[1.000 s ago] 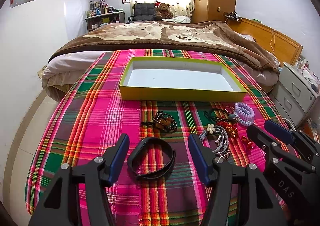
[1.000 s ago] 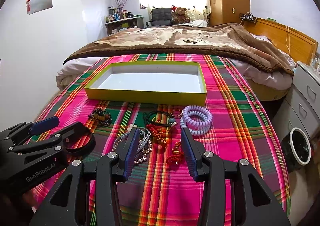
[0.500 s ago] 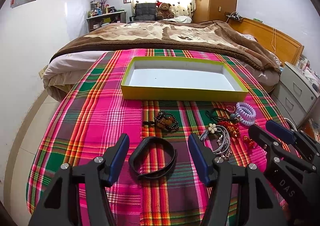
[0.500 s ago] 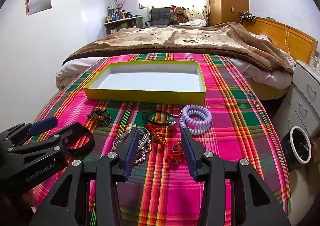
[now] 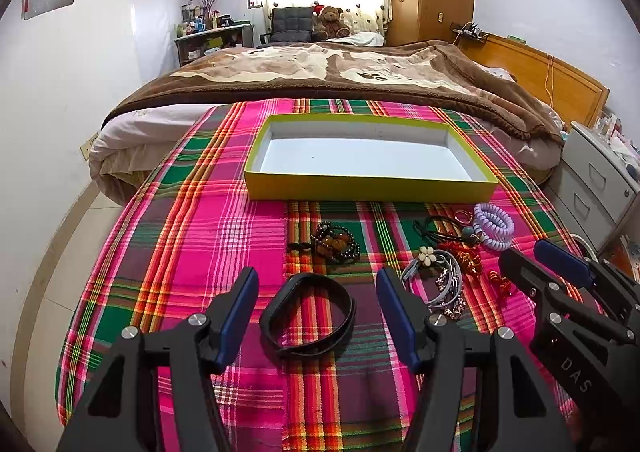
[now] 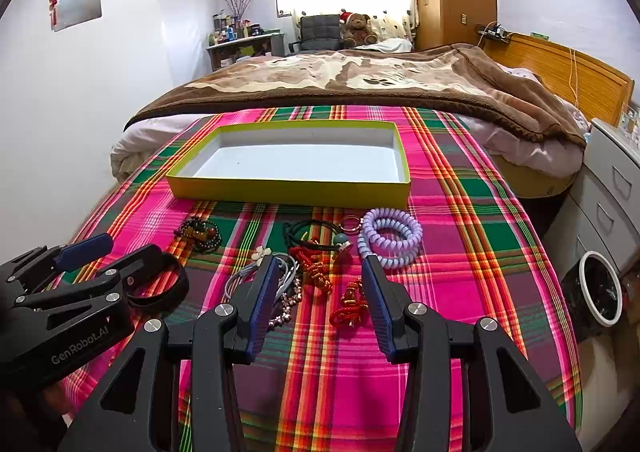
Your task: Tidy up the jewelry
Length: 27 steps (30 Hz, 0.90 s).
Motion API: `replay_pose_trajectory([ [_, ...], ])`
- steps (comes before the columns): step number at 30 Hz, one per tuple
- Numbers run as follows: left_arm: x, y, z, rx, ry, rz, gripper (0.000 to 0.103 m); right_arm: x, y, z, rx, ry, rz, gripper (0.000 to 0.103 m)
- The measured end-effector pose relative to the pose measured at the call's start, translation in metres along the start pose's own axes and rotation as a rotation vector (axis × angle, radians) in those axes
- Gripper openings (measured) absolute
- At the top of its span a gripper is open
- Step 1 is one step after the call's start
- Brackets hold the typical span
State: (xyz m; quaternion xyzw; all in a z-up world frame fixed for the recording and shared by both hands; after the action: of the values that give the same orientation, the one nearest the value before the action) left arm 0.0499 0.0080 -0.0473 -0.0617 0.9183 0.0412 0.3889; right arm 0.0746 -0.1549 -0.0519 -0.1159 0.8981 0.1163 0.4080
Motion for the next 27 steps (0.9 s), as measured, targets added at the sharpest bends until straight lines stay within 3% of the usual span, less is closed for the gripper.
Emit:
replay_pose_trajectory([
  [27,0.0017,0.0028,0.0045,0.000,0.014,-0.004,0.063,0.0012,0.0006,0.0006,0.004,0.004,-0.001,0.044],
])
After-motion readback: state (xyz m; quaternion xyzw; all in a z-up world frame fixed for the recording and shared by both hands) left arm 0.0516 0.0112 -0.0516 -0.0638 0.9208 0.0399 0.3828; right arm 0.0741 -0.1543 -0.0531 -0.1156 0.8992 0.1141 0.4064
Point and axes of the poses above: each gripper's, at about its wrist camera, not at the fingertips, and z roughly the way its jaws point, y to its left, x to its underside, the point moved 8 cm from there along z, roughly the way its jaws point, and after that the axes turned 4 degrees about -x, right-handed, at the moved point
